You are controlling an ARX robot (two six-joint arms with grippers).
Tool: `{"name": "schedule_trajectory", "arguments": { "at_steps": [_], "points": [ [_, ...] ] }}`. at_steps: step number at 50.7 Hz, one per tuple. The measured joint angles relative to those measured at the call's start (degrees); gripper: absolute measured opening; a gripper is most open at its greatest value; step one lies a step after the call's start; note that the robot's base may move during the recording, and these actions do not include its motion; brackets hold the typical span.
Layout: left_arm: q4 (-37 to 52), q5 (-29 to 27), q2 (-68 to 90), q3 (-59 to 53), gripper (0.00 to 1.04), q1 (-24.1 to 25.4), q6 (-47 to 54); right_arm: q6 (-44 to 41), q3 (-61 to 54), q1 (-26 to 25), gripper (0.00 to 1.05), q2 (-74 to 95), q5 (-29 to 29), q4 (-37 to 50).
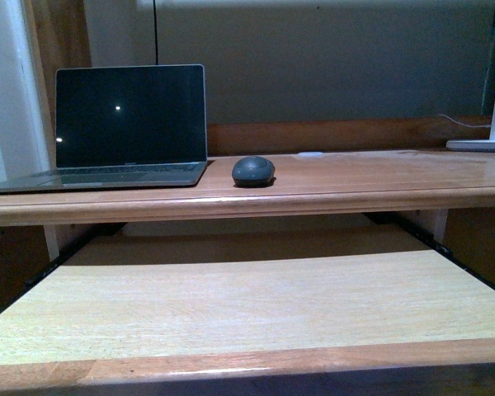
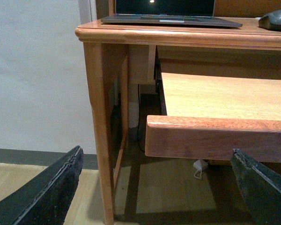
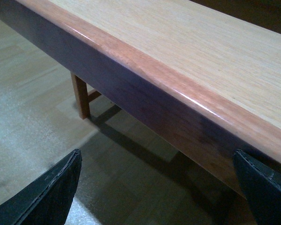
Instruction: Place mouse
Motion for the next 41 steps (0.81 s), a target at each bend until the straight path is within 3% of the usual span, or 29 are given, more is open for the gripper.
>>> {"name": "schedule_trajectory", "arguments": {
  "at_steps": [11,21,30,41],
  "points": [
    [0.00,0.00,0.00,0.00,0.97,0.00,0.00,2.80,2.97,7.39,0.97,10.69,8.11,8.87],
    [0.00,0.00,0.00,0.00,0.97,0.00,0.00,5.81,14.25,13.18,0.97,25.07,18.86,14.14],
    [0.00,0.00,0.00,0.00,0.97,0.00,0.00,8.81,24.41,15.50,0.97,34.38,25.86,13.55],
    [0.00,0.00,0.00,0.00,0.97,0.00,0.00,12.94,40.24,15.85,0.97,43.98,32.39,6.93]
  ]
}}
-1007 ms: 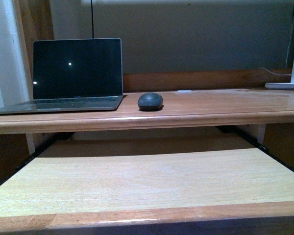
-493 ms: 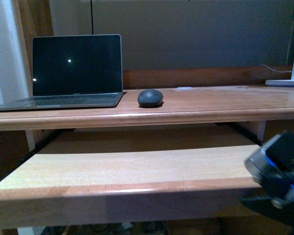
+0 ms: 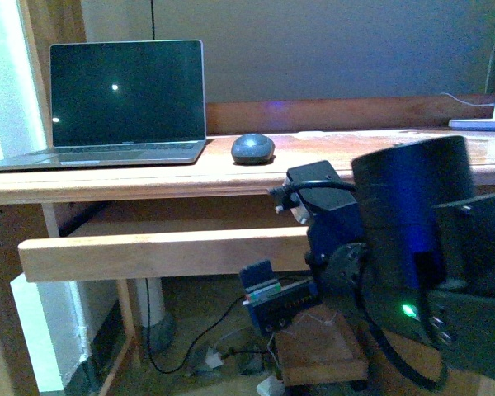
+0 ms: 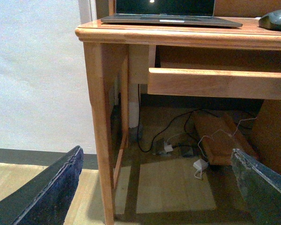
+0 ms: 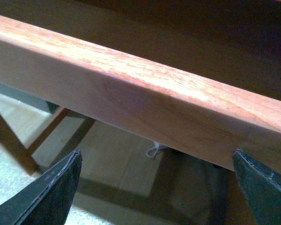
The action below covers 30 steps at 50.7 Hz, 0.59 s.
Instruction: Place mouse
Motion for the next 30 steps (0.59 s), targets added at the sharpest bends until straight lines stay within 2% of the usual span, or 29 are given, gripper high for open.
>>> {"name": "schedule_trajectory", "arguments": {
  "at_steps": [5,12,23,30],
  "points": [
    [0.00,0.00,0.00,0.00,0.97,0.00,0.00,1.31,7.54,0.11,0.97,4.37,2.67,-3.15],
    [0.00,0.00,0.00,0.00,0.97,0.00,0.00,3.39,12.17,0.57,0.97,6.86,4.52,-5.03],
    [0.00,0.00,-0.02,0.00,0.97,0.00,0.00,4.96,11.58,0.50,0.97,5.90,2.64,-4.46],
    [0.00,0.00,-0.02,0.00,0.97,0.00,0.00,7.06,5.55,-0.50,0.97,-0.35,1.60,-4.13]
  ]
}}
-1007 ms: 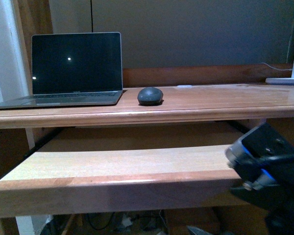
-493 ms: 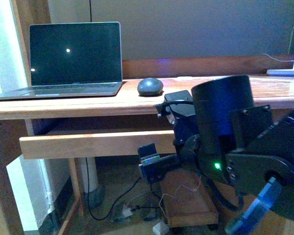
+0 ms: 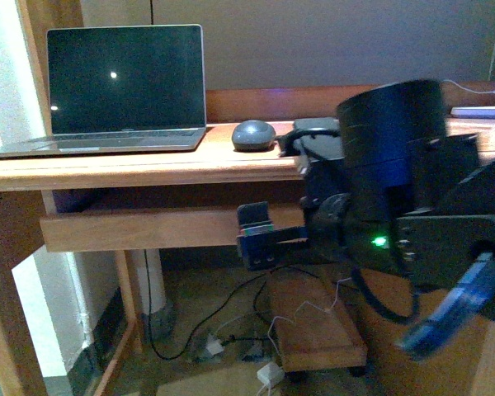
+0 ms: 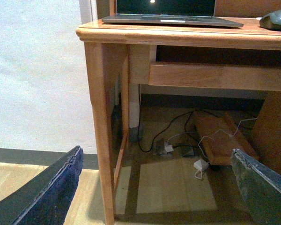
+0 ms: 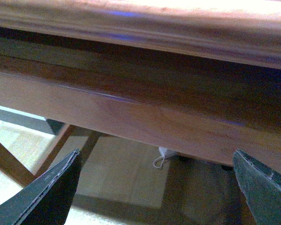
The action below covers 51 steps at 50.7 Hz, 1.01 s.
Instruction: Place mouse
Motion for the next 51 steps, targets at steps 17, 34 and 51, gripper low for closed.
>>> {"name": "schedule_trajectory", "arguments": {
  "at_steps": [17,34,51],
  "points": [
    [0.00,0.00,0.00,0.00,0.97,0.00,0.00,9.14,-26.51,-0.66,0.97,-34.75,-2.95,-5.86],
    [0.00,0.00,0.00,0.00,0.97,0.00,0.00,16.63,-46.42,0.17,0.97,-75.87,0.07,-23.65],
    [0.00,0.00,0.00,0.00,0.97,0.00,0.00,19.02,-54.29,-12.59,0.97,-98.01,-10.56,-36.26]
  ]
}}
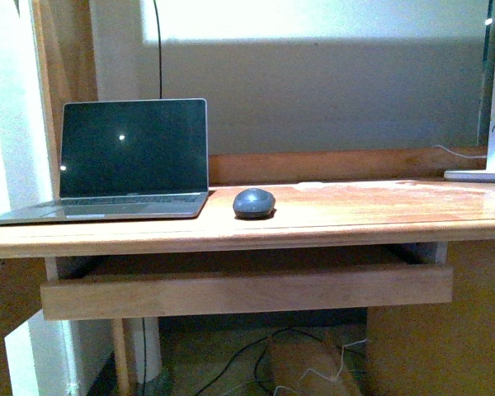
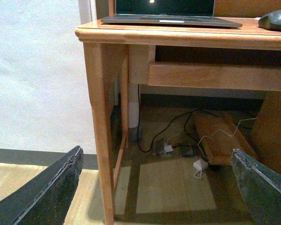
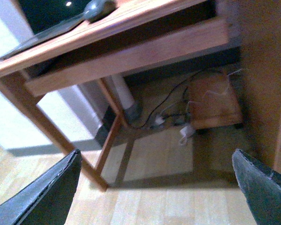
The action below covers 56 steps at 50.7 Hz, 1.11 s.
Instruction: Place mouse
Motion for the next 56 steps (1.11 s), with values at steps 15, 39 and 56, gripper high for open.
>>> {"name": "schedule_trajectory", "arguments": {
  "at_steps": [15,39,56],
  "points": [
    [0.00,-0.02,-0.02,0.00,0.97,0.00,0.02,-18.16,-7.06,-19.41,0.47,-10.08,2.03,3.41],
    [0.00,0.00,0.00,0.00,0.97,0.00,0.02,-19.98,-7.06,-19.63,0.03,-10.16,1.81,3.41],
    [0.00,0.00,0.00,0.00,0.97,0.00,0.02,-20.06,-7.06,-19.63,0.61,-10.16,1.81,3.41]
  ]
}}
